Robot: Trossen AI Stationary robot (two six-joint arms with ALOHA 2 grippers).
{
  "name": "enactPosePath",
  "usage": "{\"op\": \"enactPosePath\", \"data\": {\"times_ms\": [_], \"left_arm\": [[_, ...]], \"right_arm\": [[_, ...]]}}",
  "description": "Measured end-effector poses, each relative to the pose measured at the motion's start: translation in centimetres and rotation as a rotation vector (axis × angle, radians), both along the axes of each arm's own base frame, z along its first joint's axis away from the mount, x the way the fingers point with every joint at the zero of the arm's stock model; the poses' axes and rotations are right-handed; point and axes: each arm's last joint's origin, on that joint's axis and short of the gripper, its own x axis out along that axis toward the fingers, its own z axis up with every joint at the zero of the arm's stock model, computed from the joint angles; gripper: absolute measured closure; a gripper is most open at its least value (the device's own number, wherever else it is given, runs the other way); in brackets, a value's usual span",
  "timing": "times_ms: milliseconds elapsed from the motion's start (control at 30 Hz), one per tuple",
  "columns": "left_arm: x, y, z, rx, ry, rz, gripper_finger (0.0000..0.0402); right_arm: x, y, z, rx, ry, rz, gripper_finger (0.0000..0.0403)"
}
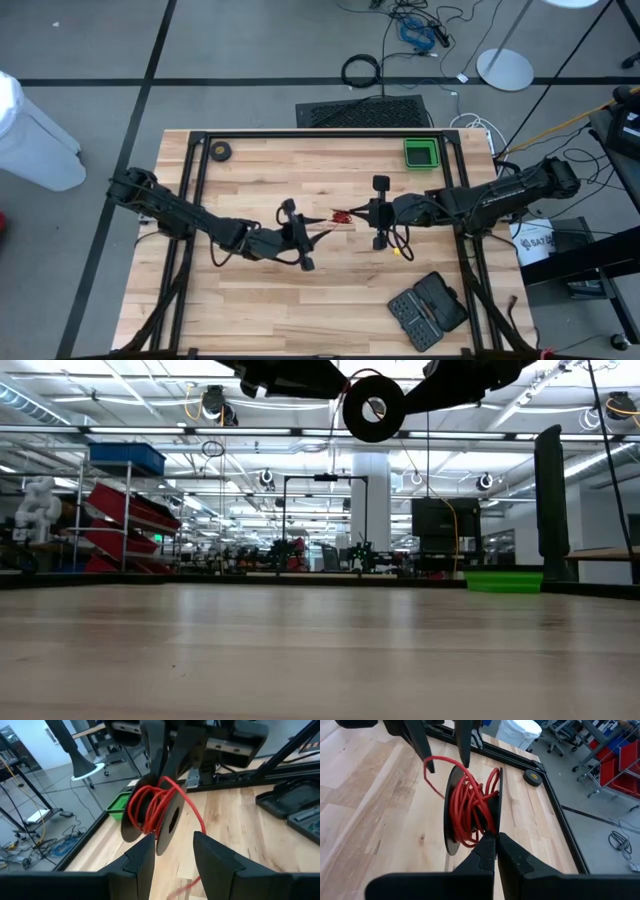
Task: Coil cords
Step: Uncoil the red wire from the spool
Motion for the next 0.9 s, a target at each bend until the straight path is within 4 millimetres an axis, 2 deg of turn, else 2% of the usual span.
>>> {"op": "enactPosePath", "data": {"times_ms": [200, 900], "left_arm": [[0.0, 0.03, -0.04, -0.001, 0.003, 0.001, 0.0259], [0.16, -0.15, 0.18, -0.03, -0.022, -0.068, 0.0263]], "right_arm": [[0.11, 0.31, 0.13, 0.039, -0.01, 0.098, 0.0403], [0.3, 0.35, 0.57, 0.045, -0.059, 0.099, 0.0403]]}}
